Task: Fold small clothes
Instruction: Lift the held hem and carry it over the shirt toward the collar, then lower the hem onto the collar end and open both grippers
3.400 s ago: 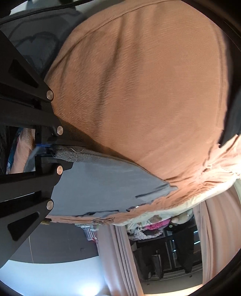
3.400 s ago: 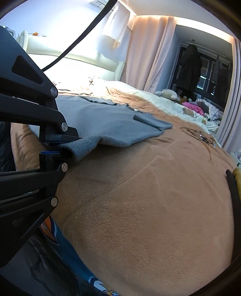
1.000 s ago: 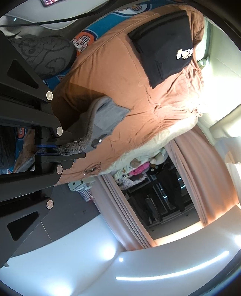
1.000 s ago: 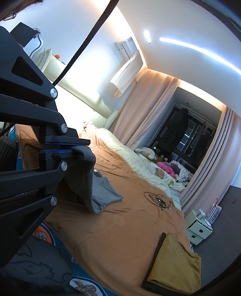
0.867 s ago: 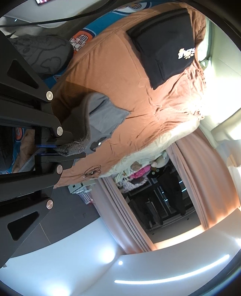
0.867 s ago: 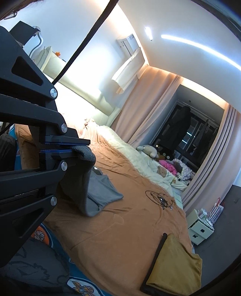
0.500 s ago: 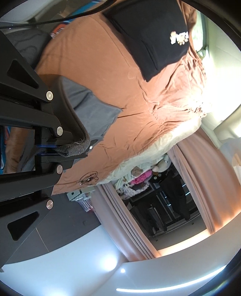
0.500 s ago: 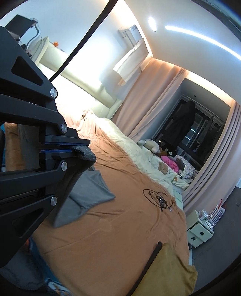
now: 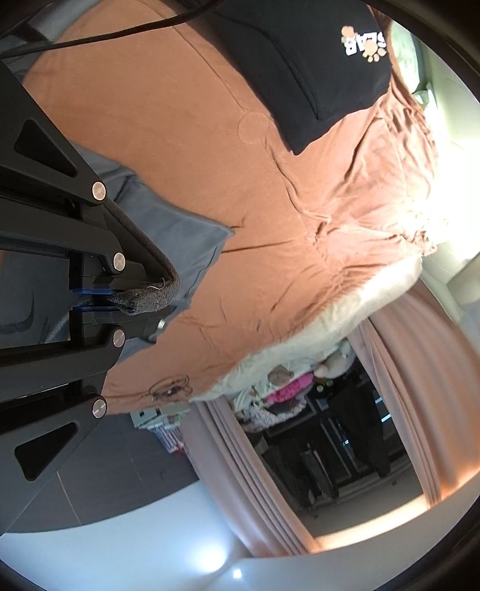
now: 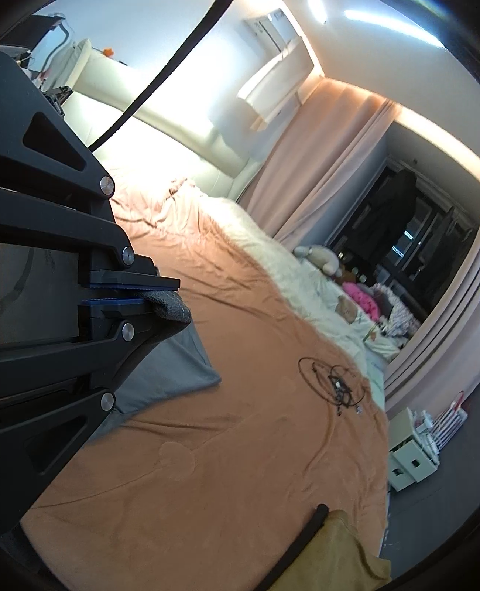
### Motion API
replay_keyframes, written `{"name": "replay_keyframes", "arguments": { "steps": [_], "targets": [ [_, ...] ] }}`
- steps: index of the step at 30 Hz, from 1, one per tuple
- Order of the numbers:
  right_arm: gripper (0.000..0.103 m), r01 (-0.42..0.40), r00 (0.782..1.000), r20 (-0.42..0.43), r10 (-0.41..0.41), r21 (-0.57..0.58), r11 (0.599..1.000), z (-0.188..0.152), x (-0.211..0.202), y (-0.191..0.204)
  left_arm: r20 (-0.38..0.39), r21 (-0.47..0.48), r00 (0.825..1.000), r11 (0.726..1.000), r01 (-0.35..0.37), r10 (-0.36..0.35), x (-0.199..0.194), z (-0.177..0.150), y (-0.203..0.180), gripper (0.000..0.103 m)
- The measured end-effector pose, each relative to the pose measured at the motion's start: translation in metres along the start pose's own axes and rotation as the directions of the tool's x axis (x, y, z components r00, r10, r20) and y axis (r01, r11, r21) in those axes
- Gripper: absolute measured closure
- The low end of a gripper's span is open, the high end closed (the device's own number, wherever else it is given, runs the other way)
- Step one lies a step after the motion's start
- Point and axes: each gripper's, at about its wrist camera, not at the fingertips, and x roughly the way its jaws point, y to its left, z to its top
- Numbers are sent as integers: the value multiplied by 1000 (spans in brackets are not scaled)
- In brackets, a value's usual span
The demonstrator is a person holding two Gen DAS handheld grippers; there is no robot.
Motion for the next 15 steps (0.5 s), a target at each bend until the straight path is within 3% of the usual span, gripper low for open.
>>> {"name": "replay_keyframes", "arguments": {
  "steps": [15],
  "targets": [
    [103,153,982,-102,-157,-42,987,36,99,10,-109,5,979,985,-171,170,131,34,35,100]
  ]
}}
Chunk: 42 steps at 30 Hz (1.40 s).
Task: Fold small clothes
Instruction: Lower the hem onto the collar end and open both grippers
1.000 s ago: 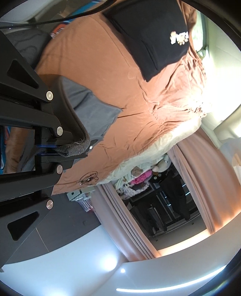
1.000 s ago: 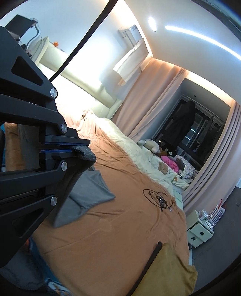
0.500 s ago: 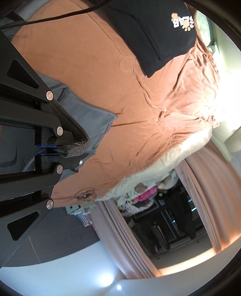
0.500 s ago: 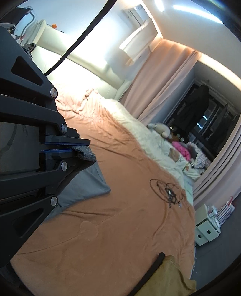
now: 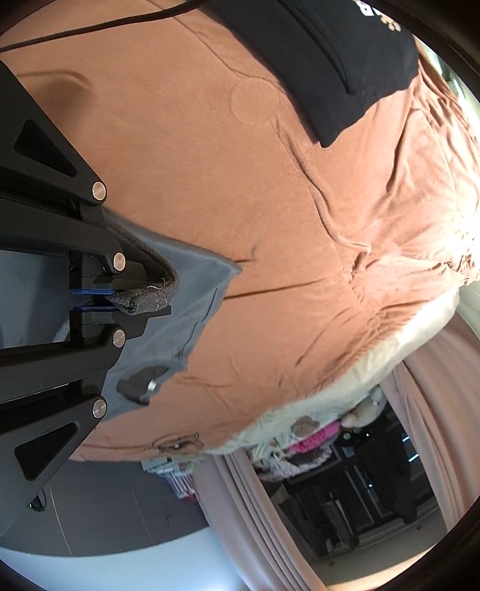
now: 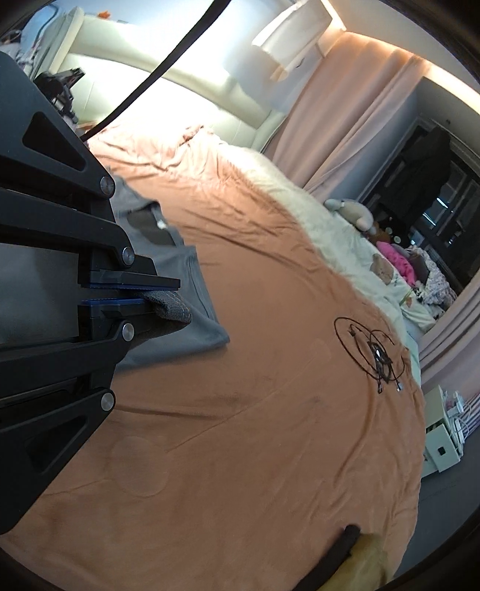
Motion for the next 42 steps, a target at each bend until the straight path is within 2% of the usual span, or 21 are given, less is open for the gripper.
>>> {"name": "replay_keyframes", "arguments": {
  "steps": [10,18,22,23,24,25,26,27,29,30,32,36,40,42],
  "targets": [
    [103,76,997,-12,-77,-46,996,28,32,26,-2,44,998,997,-62,63,40,28,-26,100],
    [103,144,989,-36,-145,-49,988,29,75,27,-11,71,989,987,-145,146,92,46,-28,100],
    [103,186,979,-70,-189,-49,981,29,93,30,-74,132,981,977,-168,178,121,46,-26,100],
    [102,193,977,-86,-196,-43,980,29,95,30,-92,153,977,973,-175,190,126,45,-27,99],
    [101,205,972,-108,-209,-41,978,29,95,31,-100,169,975,969,-182,201,127,45,-27,93],
    [97,209,970,-117,-214,-52,976,29,94,33,-100,181,973,966,-188,208,127,45,-29,89],
    [88,210,969,-119,-218,-73,975,30,93,37,-90,204,972,959,-195,217,123,44,-31,77],
    [81,216,966,-119,-228,-106,971,29,89,41,-74,230,971,952,-203,225,119,44,-33,61],
    [31,245,960,-98,-263,-165,955,28,79,49,-32,293,969,929,-226,245,108,44,-39,45],
    [28,249,960,-80,-269,-202,947,27,72,55,-27,320,967,918,-234,255,105,43,-41,45],
    [28,243,957,-92,-274,-258,935,23,65,61,-36,382,959,890,-248,283,104,40,-42,45],
    [28,257,933,-138,-333,-396,882,12,60,73,-52,499,942,826,-263,332,103,31,-42,45],
    [28,247,916,-176,-360,-459,853,3,63,80,-89,562,924,785,-261,372,107,22,-35,45],
    [28,252,910,-179,-375,-480,840,3,66,82,-82,600,912,751,-276,401,109,19,-32,45]
  ]
}}
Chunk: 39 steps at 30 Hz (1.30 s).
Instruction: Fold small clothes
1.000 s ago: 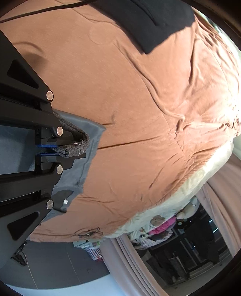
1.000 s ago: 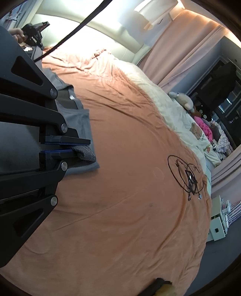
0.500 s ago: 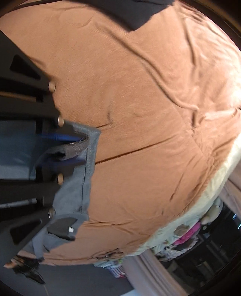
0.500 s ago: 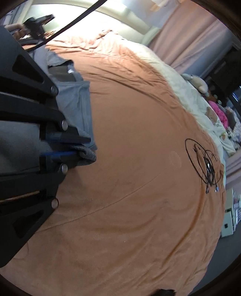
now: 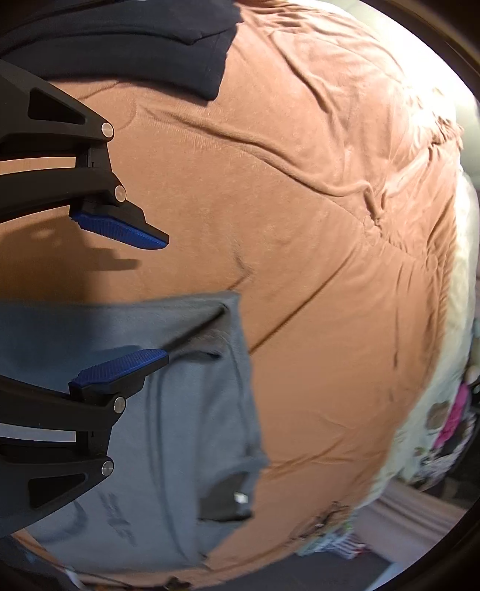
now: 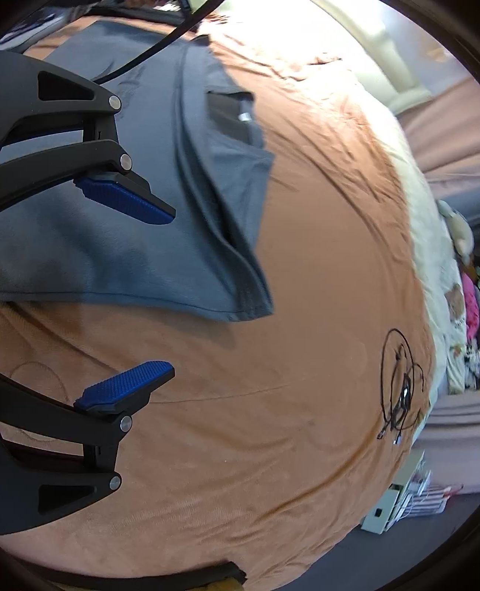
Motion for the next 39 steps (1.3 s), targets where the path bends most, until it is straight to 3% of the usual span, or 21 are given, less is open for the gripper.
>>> {"name": "replay_keyframes", "arguments": {
  "steps": [4,10,13,18,23,28,29,39],
  "targets": [
    [28,16,1000,-19,-16,-9,1000,7,14,-3,-23,42,999,999,-34,35,14,-1,-1,45],
    [29,25,999,-23,-25,-10,1000,29,45,2,-11,80,1000,997,-22,23,37,12,-18,45],
    [37,33,999,-15,-33,-2,999,41,58,2,23,119,999,992,-46,43,45,24,-28,45],
    [62,6,1000,1,-6,60,998,50,79,-5,52,106,999,994,-22,16,55,44,-35,49],
    [81,-27,999,24,25,92,995,51,86,-10,45,54,999,998,9,-12,67,61,-29,61],
    [94,-17,998,54,13,75,997,49,80,-10,34,-9,999,999,40,-40,76,66,-21,83],
    [95,-9,998,65,5,71,997,49,77,-9,35,-13,998,999,44,-44,76,65,-20,92],
    [97,52,987,150,-58,42,998,46,34,8,185,0,983,1000,13,-13,22,65,-16,95]
  ]
}}
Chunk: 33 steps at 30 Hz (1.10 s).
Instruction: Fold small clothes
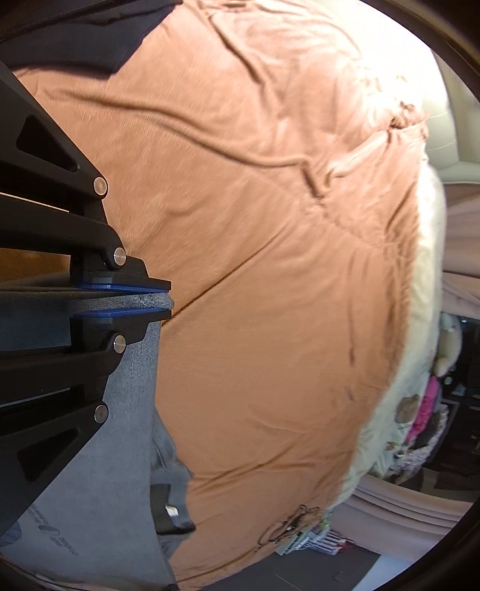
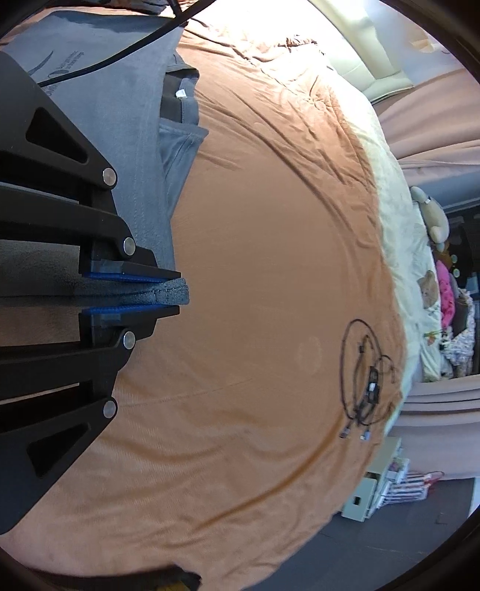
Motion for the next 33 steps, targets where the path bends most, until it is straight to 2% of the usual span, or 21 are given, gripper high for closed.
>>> {"name": "replay_keyframes", "arguments": {
  "steps": [4,9,13,16,20,22,24,25,26,27,28,29,33],
  "targets": [
    [97,3,1000,30,-2,-12,1000,6,-16,9,27,-17,1000,1000,9,-9,-20,9,8,95],
    [97,13,998,54,-11,-25,1000,18,-21,20,62,-33,998,999,-22,24,-28,21,8,96],
    [97,38,998,51,-36,-30,999,28,-10,27,84,-52,994,997,-60,65,-23,31,11,96],
    [97,49,998,45,-47,-36,998,35,4,33,73,-70,994,995,-76,81,-11,36,15,96],
    [97,84,996,12,-84,-29,996,41,32,37,30,-88,998,994,-61,64,17,39,18,95],
    [96,96,995,-27,-96,-12,995,42,51,37,-10,-106,998,993,-57,56,33,38,19,93],
    [94,102,991,-84,-101,8,995,40,70,38,-26,-108,996,990,-92,89,40,35,18,91],
    [89,107,990,-93,-106,12,994,41,74,39,-27,-111,995,989,-95,93,41,33,18,91],
    [71,114,989,-93,-113,10,993,39,75,40,-25,-118,997,990,-77,74,42,31,19,91],
    [59,112,990,-86,-111,5,994,39,74,40,-28,-125,998,991,-56,52,42,28,21,90],
    [33,101,992,-71,-100,3,995,37,70,41,-32,-131,999,990,-46,42,41,26,23,90],
    [27,93,994,-58,-93,2,996,36,66,41,-36,-134,999,990,-44,40,40,24,23,90],
    [27,58,996,-67,-58,-10,998,29,47,37,-44,-152,999,988,-6,0,26,11,25,90]
  ]
}}
